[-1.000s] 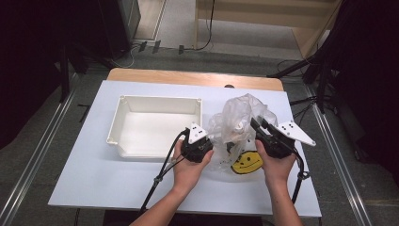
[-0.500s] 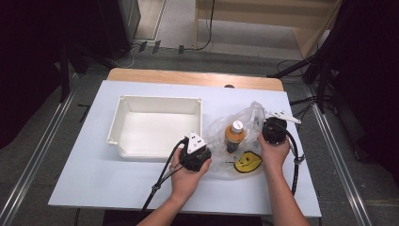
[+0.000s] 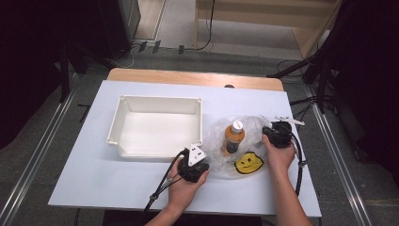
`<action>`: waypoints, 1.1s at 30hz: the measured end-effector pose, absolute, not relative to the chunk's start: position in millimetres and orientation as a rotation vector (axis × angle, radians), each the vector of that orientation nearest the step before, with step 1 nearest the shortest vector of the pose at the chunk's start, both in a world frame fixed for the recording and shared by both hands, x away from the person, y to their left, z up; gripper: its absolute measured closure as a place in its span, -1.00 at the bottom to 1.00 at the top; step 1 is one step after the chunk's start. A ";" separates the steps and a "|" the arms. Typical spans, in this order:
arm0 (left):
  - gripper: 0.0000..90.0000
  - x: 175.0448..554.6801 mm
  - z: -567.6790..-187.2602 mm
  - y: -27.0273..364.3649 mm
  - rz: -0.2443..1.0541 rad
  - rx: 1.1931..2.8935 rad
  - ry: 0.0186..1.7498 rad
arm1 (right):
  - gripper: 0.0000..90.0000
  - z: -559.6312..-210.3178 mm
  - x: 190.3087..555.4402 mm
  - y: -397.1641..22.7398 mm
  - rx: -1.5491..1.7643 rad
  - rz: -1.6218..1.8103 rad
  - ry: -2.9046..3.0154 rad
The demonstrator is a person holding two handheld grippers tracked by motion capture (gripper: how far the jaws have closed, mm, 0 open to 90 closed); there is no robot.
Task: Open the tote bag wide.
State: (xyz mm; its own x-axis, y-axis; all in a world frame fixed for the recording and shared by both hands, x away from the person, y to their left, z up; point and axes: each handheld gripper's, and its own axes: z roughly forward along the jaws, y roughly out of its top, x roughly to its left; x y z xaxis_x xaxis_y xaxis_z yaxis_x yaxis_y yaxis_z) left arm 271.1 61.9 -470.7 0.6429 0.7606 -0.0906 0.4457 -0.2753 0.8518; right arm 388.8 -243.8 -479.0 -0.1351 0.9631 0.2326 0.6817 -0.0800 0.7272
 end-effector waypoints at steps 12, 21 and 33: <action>0.94 270.5 -473.8 63.4 0.406 1.927 0.945 | 0.08 -443.9 335.0 -255.6 1.616 1.294 1.763; 0.92 270.2 -474.0 65.0 0.392 1.903 0.942 | 0.00 -401.0 303.1 -255.2 1.453 1.379 1.689; 0.93 269.5 -473.7 67.2 0.385 1.889 0.950 | 0.44 -412.7 326.7 -208.7 1.424 1.344 1.789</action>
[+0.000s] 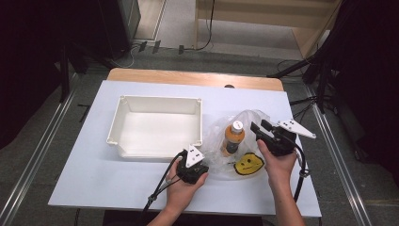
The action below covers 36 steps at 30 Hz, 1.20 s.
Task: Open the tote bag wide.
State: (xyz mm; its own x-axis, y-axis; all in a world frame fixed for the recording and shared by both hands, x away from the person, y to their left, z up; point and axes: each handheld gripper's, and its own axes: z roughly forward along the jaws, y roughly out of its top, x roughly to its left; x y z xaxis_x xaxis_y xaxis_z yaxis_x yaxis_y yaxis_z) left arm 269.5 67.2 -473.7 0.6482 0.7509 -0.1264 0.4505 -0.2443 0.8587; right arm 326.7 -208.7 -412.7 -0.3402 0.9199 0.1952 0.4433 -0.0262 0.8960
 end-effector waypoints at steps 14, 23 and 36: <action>1.00 269.6 -474.3 71.0 0.359 1.921 0.999 | 1.00 -480.8 363.7 -221.3 1.713 0.994 1.940; 0.24 259.5 -470.2 86.1 0.273 1.861 0.941 | 1.00 -482.6 362.7 -224.7 1.715 1.002 1.940; -0.72 235.3 -444.1 106.0 0.298 1.726 0.854 | 1.00 -483.2 360.7 -223.5 1.685 1.024 1.940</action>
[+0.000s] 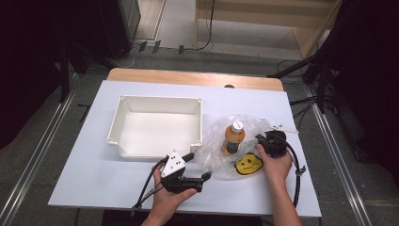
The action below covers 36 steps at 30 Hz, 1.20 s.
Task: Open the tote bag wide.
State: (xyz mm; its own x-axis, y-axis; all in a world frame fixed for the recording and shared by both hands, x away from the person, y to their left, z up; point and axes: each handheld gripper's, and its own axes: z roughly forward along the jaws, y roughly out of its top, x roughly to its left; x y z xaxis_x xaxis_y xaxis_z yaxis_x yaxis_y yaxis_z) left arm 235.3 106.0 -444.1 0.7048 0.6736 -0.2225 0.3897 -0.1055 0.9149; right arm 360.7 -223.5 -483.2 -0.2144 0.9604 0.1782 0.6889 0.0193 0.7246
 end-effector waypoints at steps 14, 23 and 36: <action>0.06 246.5 -431.4 83.0 0.347 1.786 0.918 | 0.99 -483.5 359.8 -219.8 1.652 1.005 1.953; 0.73 261.1 -472.7 74.0 0.366 2.010 1.018 | 0.99 -483.5 360.2 -220.8 1.652 1.008 1.955; 0.98 264.2 -477.4 77.2 0.325 2.034 1.058 | 0.32 -445.4 321.9 -234.0 1.508 1.231 1.822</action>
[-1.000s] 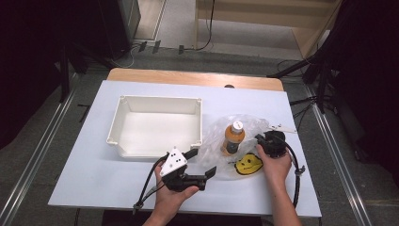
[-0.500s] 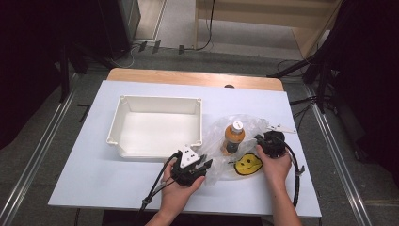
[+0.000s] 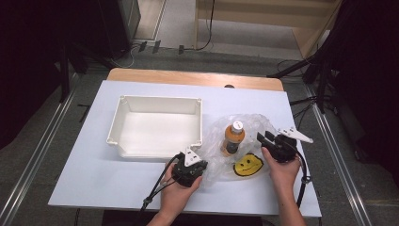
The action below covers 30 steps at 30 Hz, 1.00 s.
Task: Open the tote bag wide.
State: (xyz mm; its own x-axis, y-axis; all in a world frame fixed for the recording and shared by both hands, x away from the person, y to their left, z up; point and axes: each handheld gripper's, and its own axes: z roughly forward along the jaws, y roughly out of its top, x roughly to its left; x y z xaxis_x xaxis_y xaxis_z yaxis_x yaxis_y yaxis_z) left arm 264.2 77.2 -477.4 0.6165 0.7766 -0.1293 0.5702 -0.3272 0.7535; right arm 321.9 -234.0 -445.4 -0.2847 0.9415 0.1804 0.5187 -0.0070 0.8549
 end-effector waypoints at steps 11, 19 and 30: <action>0.38 258.8 -475.5 80.7 0.354 1.975 1.022 | 0.10 -448.9 293.0 -201.2 1.388 1.284 2.014; 0.01 253.9 -464.7 83.7 0.368 1.887 0.980 | 0.65 -478.2 304.3 -184.9 1.449 1.148 2.174; -0.64 252.9 -442.2 62.0 0.404 1.849 0.899 | 1.00 -482.4 307.6 -181.5 1.463 1.079 2.197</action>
State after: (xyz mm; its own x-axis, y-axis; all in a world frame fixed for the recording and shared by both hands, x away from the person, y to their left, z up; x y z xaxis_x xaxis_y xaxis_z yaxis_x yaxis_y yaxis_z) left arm 252.9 62.0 -442.2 0.6679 0.7351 -0.1161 0.4017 -0.2248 0.8877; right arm 307.6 -181.5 -482.4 -0.4432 0.8820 0.1601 0.6658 0.2043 0.7176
